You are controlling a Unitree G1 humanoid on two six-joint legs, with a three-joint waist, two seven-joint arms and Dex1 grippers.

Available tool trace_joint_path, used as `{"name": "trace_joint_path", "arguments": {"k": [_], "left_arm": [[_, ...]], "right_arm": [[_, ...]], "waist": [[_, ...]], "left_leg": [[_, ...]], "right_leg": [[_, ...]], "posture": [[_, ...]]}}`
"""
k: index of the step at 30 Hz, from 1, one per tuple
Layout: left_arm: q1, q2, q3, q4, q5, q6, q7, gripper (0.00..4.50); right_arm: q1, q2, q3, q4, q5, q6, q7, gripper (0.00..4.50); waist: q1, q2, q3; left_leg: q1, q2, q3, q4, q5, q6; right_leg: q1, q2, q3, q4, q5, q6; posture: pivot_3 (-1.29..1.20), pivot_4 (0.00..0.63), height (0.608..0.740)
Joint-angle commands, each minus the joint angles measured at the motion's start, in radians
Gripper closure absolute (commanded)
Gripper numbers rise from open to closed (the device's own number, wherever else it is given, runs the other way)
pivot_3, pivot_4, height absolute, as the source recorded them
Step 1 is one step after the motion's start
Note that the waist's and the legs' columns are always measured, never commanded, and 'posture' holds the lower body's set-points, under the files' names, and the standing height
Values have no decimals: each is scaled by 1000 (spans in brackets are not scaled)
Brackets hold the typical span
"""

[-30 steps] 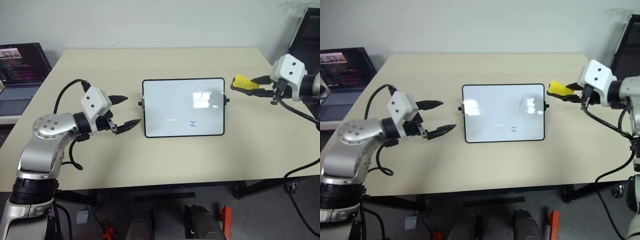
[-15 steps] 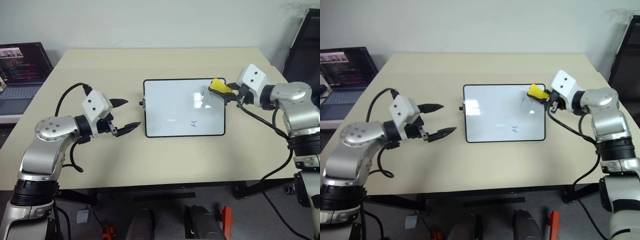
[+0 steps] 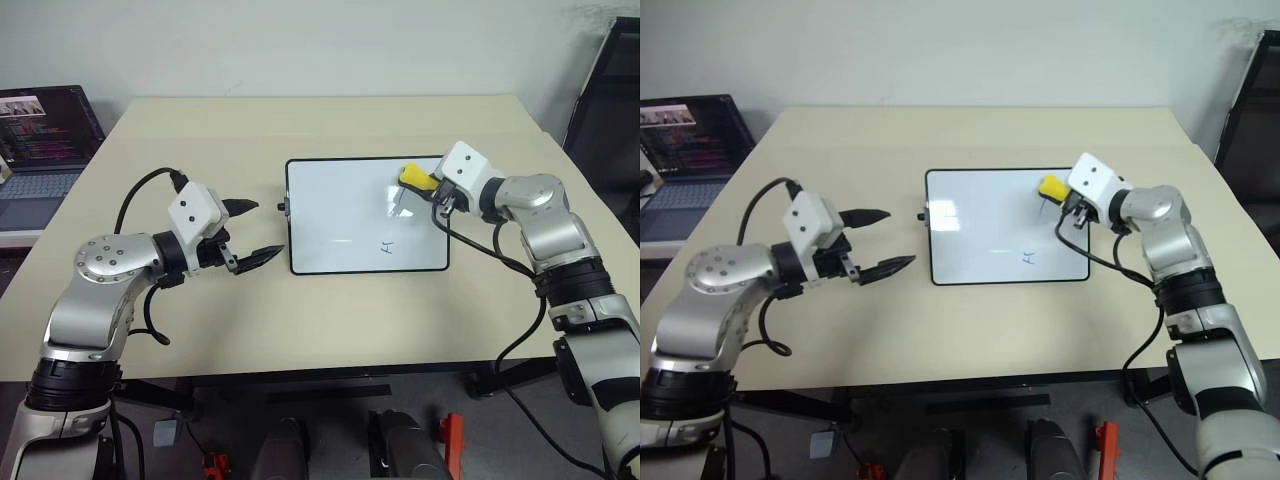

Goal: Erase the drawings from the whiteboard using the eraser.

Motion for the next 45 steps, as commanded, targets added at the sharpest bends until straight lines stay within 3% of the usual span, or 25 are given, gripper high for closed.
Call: {"name": "trace_joint_path", "arguments": {"k": [1,10,24,27,38,45], "left_arm": [[-21,6,21,-24,-3,-9,9,0],[-26,2,18,-24,-3,-8,12,0],[-33,1,14,-24,-1,-8,12,0],[-31,0,13,-25,-1,-8,13,0],[-29,-3,11,-27,-1,-10,18,0],[-25,10,21,-18,-2,-12,11,0]], "right_arm": [[-51,-11,-9,42,-23,-50,-30,3533],[-64,-8,0,119,-49,-100,-39,3533],[173,26,151,-252,-84,101,139,3533],[130,18,127,-200,-95,91,92,3533],[-47,-48,64,110,-132,2,-70,3534],[-8,-58,77,85,-125,10,-30,3534]], "waist": [[0,0,0],[-1,0,0],[-3,-2,-1],[-3,-2,-1],[-2,-2,-1],[0,-2,-1]], "left_leg": [[0,0,0,0,0,0],[0,0,0,1,0,0],[9,0,-1,6,0,0],[16,0,0,6,0,0],[15,0,0,9,0,0],[15,0,0,10,0,0]], "right_leg": [[0,0,0,0,0,0],[0,0,0,2,0,0],[7,1,1,10,-4,4],[13,1,2,10,-5,2],[14,1,2,9,-6,-1],[14,1,2,9,-6,-1]], "posture": [[0,150,740],[0,150,740],[0,150,740],[0,150,740],[0,150,740],[0,150,740]]}}
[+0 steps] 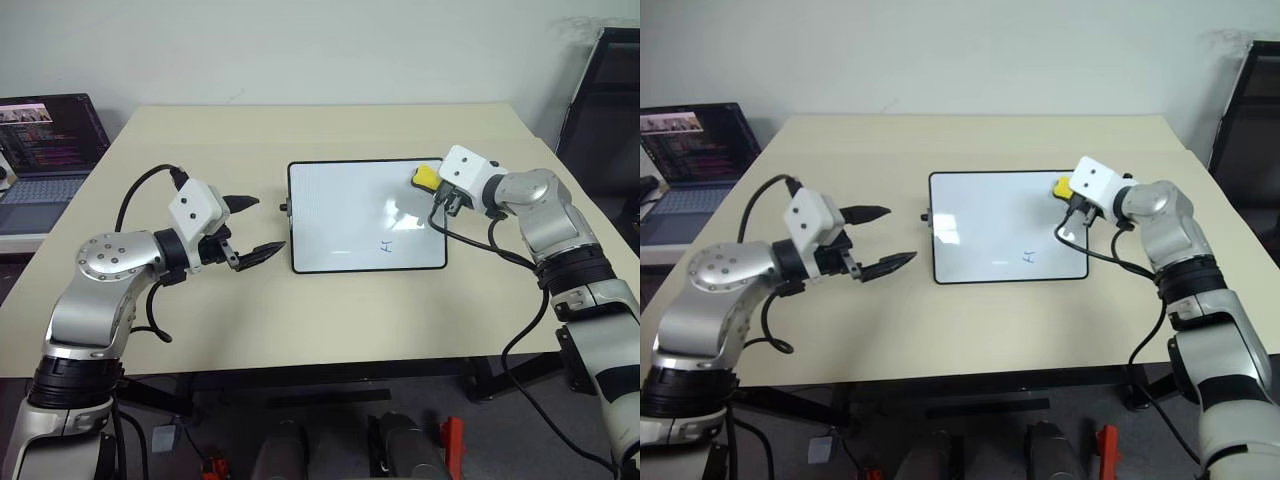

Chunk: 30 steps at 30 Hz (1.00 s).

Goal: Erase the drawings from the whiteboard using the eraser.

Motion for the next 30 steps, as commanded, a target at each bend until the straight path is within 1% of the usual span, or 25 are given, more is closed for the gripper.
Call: {"name": "trace_joint_path", "arguments": {"k": [1,7,11,14,16,18,20,22,26,30], "left_arm": [[-17,13,22,-18,-2,-11,-2,0],[-21,11,19,-19,-3,-10,-3,0],[-22,12,18,-16,-2,-11,-4,0],[-24,12,18,-14,-1,-12,-4,0],[-23,12,20,-15,-2,-11,-4,0],[-24,16,26,-13,-4,-11,-5,0],[-23,24,34,-11,-5,-11,-7,0],[-20,32,44,-13,-8,-9,-9,0],[1,49,65,-35,-24,0,-21,0],[36,81,86,-50,-36,12,-48,0]], "right_arm": [[42,-29,2,-37,-12,23,42,3534],[168,-67,36,-226,4,70,206,3534],[212,-84,33,-284,-2,93,242,3535],[186,-77,-10,-266,13,96,217,3535],[153,-69,-72,-277,84,111,232,3535],[125,-73,-139,-318,178,141,281,3535],[111,-110,-179,-362,235,169,334,3535],[121,-170,-191,-393,249,161,379,3535],[199,-293,-210,-430,280,68,476,3535],[248,-380,-238,-392,286,-28,510,3535]], "waist": [[1,0,0],[3,-1,0],[-1,-1,0],[-5,-1,0],[-4,-1,0],[-3,-1,1],[-2,-1,1],[-1,-1,1],[10,-1,1],[8,0,2]], "left_leg": [[0,0,0,0,0,0],[0,0,-1,-1,0,0],[0,0,0,-1,0,0],[1,0,1,0,0,0],[1,0,1,0,0,0],[0,0,1,0,0,0],[-1,0,1,-1,0,0],[-2,0,1,-4,0,0],[-2,0,0,-12,0,0],[-2,1,1,-14,-1,0]], "right_leg": [[0,0,0,0,0,0],[0,0,-1,-1,0,0],[0,0,0,-1,0,0],[0,0,1,0,0,0],[0,0,0,0,0,0],[-1,0,1,0,0,0],[-2,0,1,-1,0,0],[-3,0,0,-2,2,5],[-3,0,-2,-7,0,4],[-3,0,-2,-12,0,3]], "posture": [[0,150,740],[0,150,740],[0,150,740],[0,150,740],[0,150,740],[0,150,740],[0,150,740],[0,150,740],[0,150,740],[0,150,740]]}}
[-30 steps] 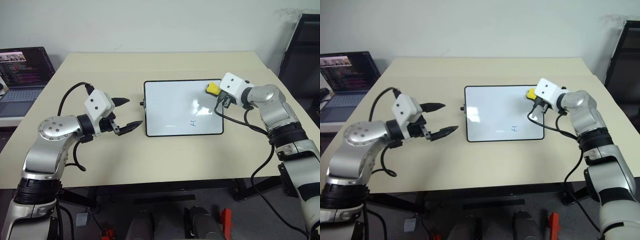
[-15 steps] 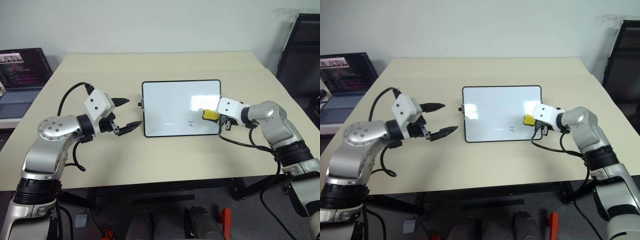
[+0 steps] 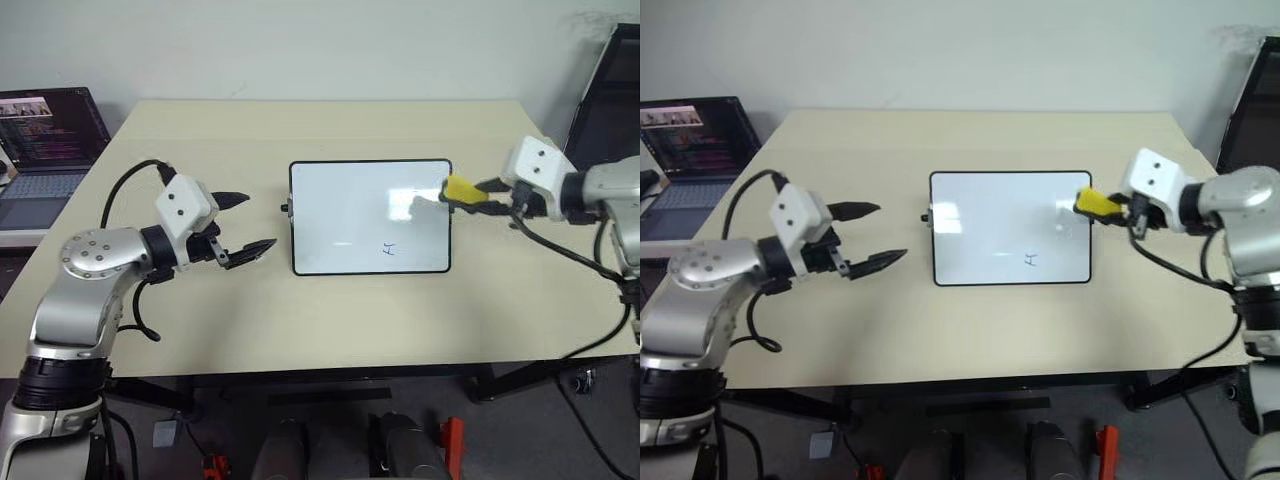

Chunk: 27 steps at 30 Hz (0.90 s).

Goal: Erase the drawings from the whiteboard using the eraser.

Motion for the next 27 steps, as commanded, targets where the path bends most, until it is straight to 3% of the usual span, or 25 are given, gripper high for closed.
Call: {"name": "trace_joint_path", "arguments": {"k": [1,27], "left_arm": [[25,43,48,-42,-23,4,-29,0],[21,53,49,-34,-19,4,-26,0]], "right_arm": [[3,-75,-59,29,7,-110,14,3535],[-68,-44,-44,126,18,-206,2,3535]], "waist": [[-5,1,0],[-10,1,1]], "left_leg": [[0,0,1,0,0,0],[1,4,4,0,-1,0]], "right_leg": [[0,0,1,0,0,0],[0,2,2,-1,0,0]], "posture": [[0,150,740],[0,150,740]]}}
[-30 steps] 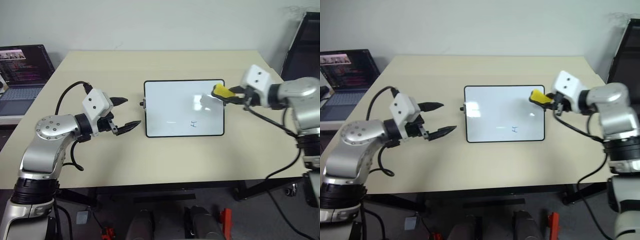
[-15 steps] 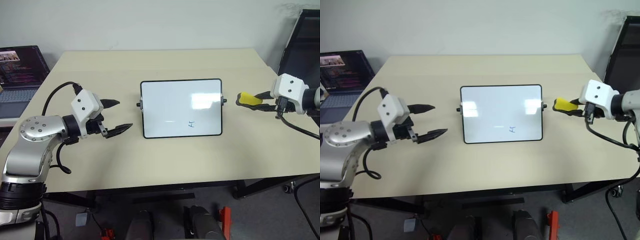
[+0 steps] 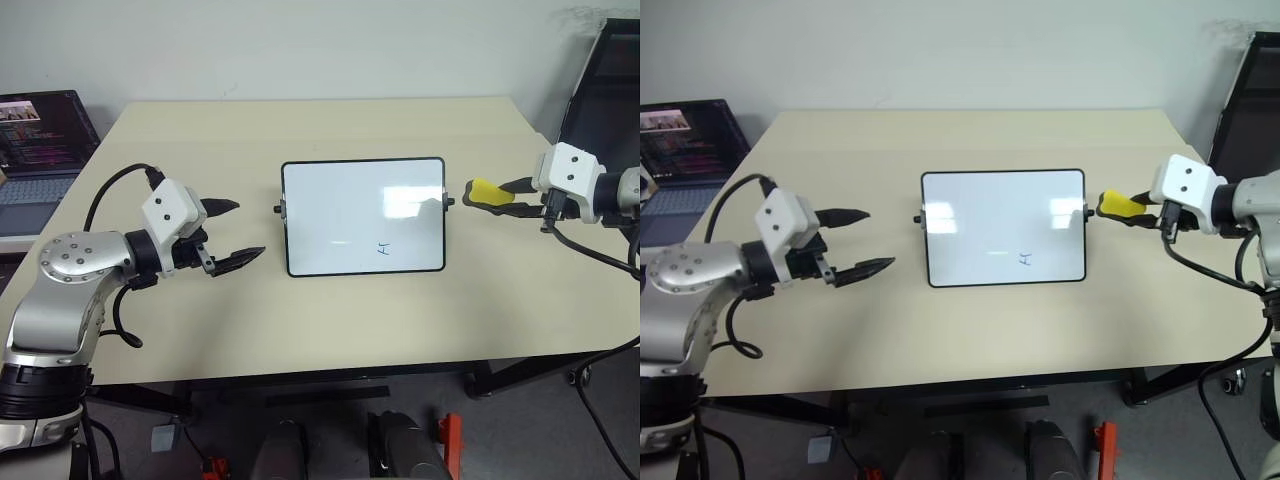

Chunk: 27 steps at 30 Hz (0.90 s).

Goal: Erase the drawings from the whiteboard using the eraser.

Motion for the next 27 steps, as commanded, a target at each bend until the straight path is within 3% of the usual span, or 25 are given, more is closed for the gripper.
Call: {"name": "trace_joint_path", "arguments": {"k": [1,14,21,27], "left_arm": [[-16,4,27,-23,-6,-13,12,0],[-34,-7,17,-17,-5,-16,17,0],[-11,-20,16,-27,-9,-12,28,0],[-31,-30,4,-26,-7,-5,28,0]], "right_arm": [[-22,-3,-18,-18,11,-12,-3,3535],[-35,45,-25,-73,41,26,-18,3535],[-49,228,52,-193,18,121,-127,3535],[-52,330,173,-100,-169,80,-298,3535]], "waist": [[0,0,0],[-1,0,0],[-2,0,0],[6,0,0]], "left_leg": [[0,0,0,0,0,0],[0,0,0,0,0,0],[0,1,-1,0,0,0],[0,1,-1,1,0,0]], "right_leg": [[0,0,0,0,0,0],[0,0,0,0,0,0],[0,2,0,1,0,0],[0,2,0,1,1,0]], "posture": [[0,150,740],[0,150,740],[0,150,740],[0,150,740]]}}
